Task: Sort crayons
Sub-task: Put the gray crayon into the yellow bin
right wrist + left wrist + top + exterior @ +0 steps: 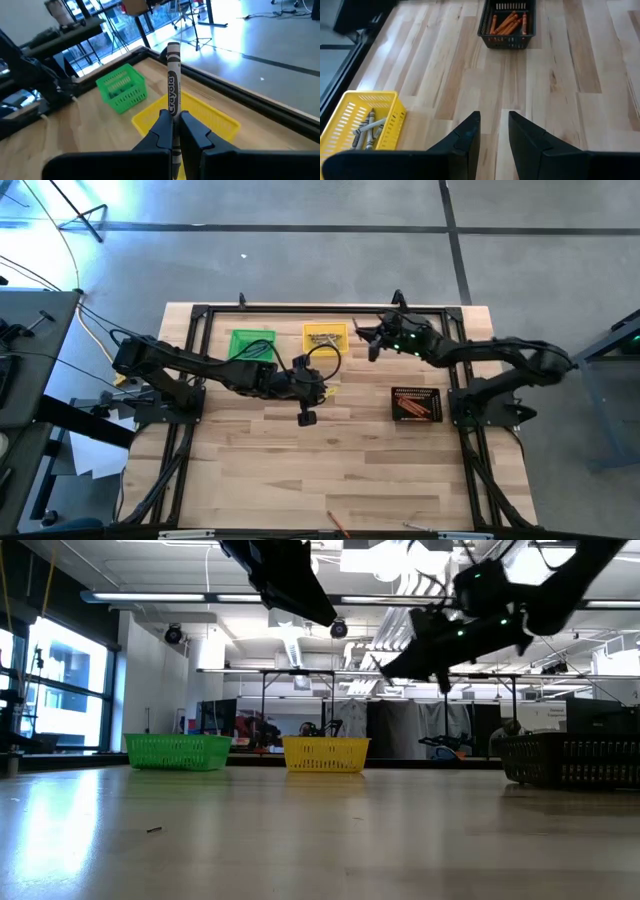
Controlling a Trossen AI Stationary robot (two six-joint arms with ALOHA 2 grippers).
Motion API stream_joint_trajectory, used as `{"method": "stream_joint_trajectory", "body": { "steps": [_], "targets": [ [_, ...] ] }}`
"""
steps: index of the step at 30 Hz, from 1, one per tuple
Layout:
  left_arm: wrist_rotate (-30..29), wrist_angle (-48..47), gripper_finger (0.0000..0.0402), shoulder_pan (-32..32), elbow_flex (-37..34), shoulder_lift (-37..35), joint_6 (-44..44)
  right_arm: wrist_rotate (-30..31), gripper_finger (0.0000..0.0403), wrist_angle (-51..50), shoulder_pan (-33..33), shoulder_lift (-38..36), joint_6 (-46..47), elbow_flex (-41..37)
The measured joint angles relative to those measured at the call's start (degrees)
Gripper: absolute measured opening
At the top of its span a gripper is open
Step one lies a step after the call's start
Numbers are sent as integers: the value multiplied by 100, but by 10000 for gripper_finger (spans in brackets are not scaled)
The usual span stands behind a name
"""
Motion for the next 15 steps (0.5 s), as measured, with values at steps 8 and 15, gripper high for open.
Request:
{"method": "stream_joint_trajectory", "body": {
  "steps": [8,15],
  "targets": [
    [-4,2,86,0,0,0,2,-198,1,11,4,1512,-63,1028],
    [-15,-3,86,0,0,0,4,-368,1,-148,5,2485,-142,1852]
  ]
}}
